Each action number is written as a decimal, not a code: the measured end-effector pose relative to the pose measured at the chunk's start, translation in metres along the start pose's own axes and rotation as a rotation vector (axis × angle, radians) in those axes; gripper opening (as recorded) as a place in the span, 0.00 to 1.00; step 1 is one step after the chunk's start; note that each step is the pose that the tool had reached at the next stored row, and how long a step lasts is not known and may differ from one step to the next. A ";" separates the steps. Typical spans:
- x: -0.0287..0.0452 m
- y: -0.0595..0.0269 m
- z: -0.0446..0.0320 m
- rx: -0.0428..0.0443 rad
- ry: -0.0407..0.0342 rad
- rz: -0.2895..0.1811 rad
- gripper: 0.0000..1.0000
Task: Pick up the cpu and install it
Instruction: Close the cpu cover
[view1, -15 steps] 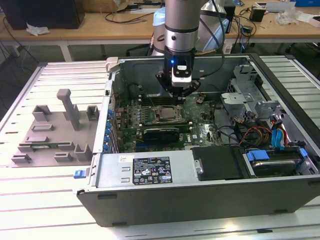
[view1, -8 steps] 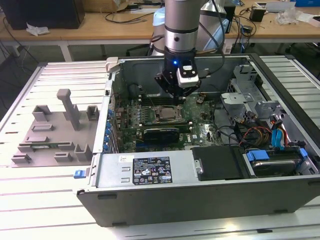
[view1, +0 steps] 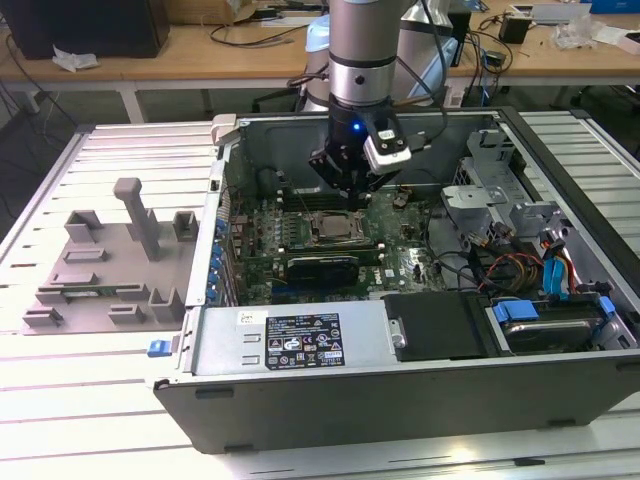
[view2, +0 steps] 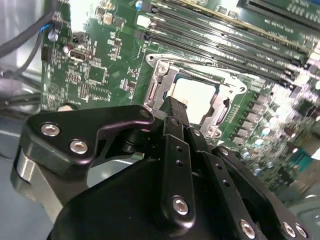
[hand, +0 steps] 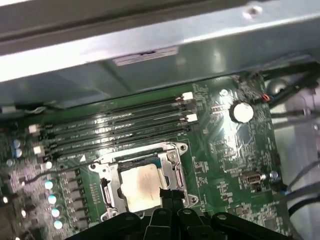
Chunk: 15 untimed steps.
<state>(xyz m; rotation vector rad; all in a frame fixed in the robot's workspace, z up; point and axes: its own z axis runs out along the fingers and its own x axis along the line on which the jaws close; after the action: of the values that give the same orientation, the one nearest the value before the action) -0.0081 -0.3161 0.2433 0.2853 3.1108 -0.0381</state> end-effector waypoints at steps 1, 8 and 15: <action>0.0000 0.0000 0.0001 -0.0004 -0.0004 -0.019 0.11; 0.0071 -0.0013 0.0017 -0.0030 -0.0035 -0.154 0.11; 0.0258 -0.0044 0.0131 -0.0161 -0.0022 -0.159 0.11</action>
<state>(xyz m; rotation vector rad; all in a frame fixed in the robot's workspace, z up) -0.0341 -0.3162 0.2297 0.0374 3.1222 -0.0154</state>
